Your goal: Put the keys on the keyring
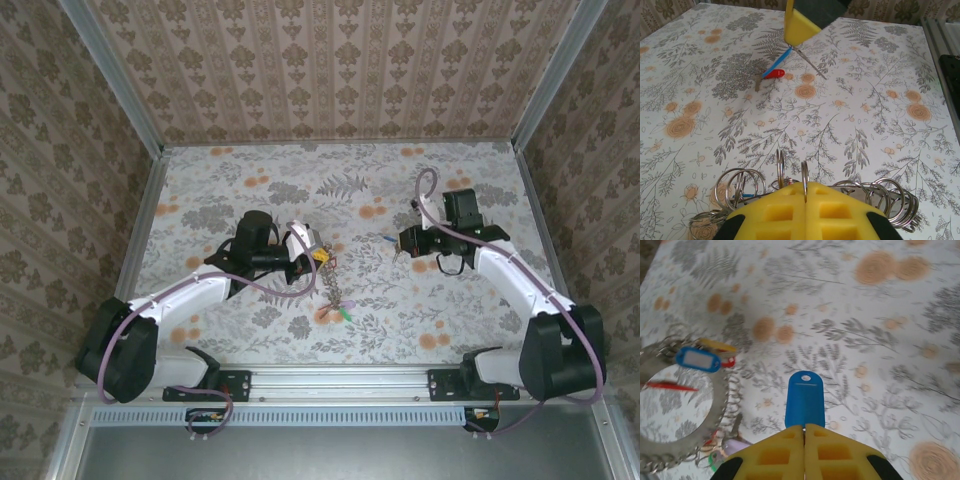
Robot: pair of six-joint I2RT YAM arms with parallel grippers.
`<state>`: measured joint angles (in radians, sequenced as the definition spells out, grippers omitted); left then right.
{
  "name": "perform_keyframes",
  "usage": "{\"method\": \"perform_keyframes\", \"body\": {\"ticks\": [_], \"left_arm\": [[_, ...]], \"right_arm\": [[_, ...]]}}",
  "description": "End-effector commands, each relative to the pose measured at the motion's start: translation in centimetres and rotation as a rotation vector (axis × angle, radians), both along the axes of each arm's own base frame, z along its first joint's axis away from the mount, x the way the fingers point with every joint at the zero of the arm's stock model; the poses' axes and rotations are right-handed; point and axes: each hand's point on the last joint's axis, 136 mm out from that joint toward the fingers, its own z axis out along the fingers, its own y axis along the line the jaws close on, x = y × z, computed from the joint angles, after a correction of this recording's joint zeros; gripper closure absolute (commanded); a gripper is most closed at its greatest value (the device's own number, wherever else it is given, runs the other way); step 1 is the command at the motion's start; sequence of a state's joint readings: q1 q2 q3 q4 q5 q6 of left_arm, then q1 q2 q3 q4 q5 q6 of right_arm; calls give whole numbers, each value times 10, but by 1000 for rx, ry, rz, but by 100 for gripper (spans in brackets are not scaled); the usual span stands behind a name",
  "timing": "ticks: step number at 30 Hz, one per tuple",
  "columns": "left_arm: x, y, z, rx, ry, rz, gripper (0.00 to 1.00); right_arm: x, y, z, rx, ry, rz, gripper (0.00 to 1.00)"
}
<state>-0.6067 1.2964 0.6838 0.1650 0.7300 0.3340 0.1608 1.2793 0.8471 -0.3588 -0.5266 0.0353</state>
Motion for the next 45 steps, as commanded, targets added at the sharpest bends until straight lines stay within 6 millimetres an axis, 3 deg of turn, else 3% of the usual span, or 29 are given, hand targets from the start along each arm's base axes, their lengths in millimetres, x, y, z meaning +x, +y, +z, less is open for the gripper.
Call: {"method": "perform_keyframes", "body": {"ticks": [1,3,6,9,14,21,25,34,45], "left_arm": [[5,-8,25,-61,-63,-32,100],[4,-8,25,-60,-63,-32,100],[3,-6,24,-58,-63,-30,100],[2,-5,23,-55,-60,-27,100],[1,-4,22,-50,-62,-28,100],[2,-5,22,-48,-62,-28,100],[2,-5,21,-47,-60,-30,100],[2,-5,20,-44,-57,-29,100],[2,-3,21,-46,-64,-20,100]], "right_arm": [[-10,15,-9,-25,-30,109,92],[-17,23,-20,-2,120,137,93],[-25,19,-61,-102,357,86,93],[-26,17,-87,-145,450,43,94],[-22,13,-106,-201,521,5,93],[-13,12,-117,-229,528,-14,83],[-15,12,-123,-230,550,-8,83],[-15,21,-119,-195,541,6,72],[-18,20,-115,-431,434,44,64]]}}
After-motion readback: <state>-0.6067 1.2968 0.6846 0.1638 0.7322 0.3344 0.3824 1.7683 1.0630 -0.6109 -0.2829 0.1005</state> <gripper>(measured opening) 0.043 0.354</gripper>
